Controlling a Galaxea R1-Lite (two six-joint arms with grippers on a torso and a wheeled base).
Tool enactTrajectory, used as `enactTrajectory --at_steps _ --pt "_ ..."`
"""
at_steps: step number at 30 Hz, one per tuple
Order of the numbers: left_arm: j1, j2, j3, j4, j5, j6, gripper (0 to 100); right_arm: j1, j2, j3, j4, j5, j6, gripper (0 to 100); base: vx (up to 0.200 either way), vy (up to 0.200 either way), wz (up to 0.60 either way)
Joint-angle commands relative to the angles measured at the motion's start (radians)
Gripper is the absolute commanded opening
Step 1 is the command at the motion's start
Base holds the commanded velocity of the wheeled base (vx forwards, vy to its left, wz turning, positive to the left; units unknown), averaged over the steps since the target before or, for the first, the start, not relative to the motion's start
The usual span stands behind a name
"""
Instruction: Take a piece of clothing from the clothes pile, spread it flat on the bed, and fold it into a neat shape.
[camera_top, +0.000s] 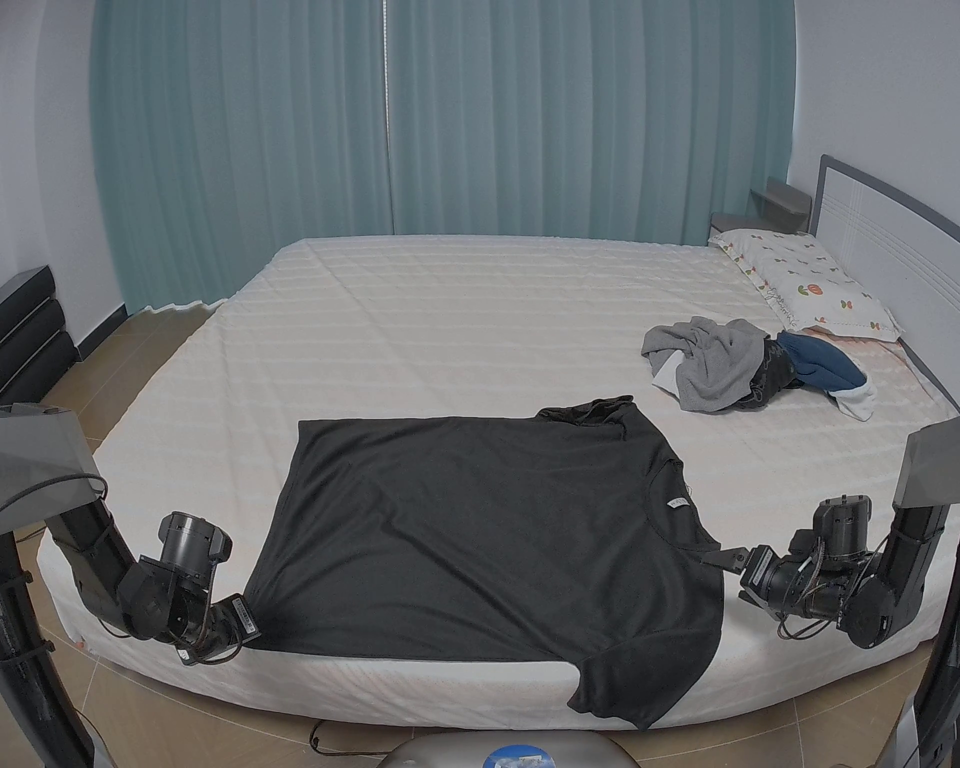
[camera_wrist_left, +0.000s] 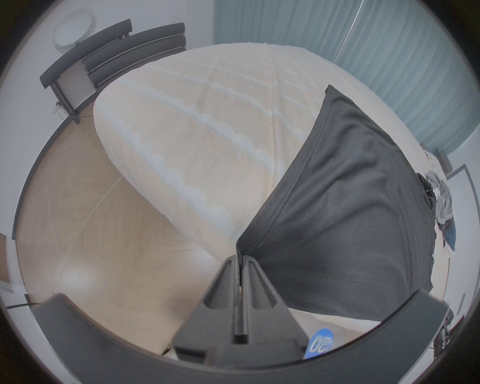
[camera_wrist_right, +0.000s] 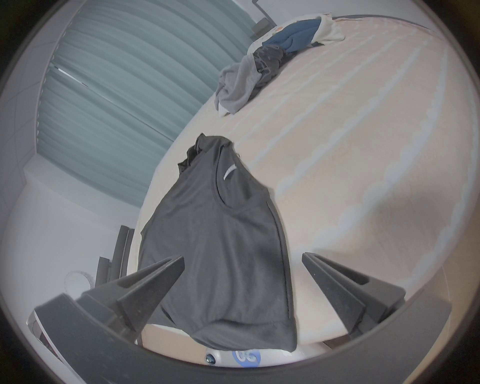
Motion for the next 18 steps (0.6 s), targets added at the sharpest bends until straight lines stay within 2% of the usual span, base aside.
enactTrajectory --at_steps 1,11,12,18 --pt "0.006 -0.051 0.004 0.025 0.001 0.012 0 0.016 0.035 0.004 -0.001 0.002 0.0 100 0.0 0.0 0.0" --pt "0.014 -0.042 0.004 0.025 0.001 0.023 0 0.02 0.138 -0.059 -0.003 -0.007 -0.006 100 0.0 0.0 0.0" --pt "0.014 -0.042 0.004 0.027 -0.001 0.024 0 0.018 0.145 -0.065 -0.003 -0.007 -0.006 0 0.0 0.0 0.0" --pt "0.014 -0.041 0.004 0.027 -0.002 0.024 0 -0.008 0.13 -0.051 -0.003 -0.01 -0.014 0 0.0 0.0 0.0"
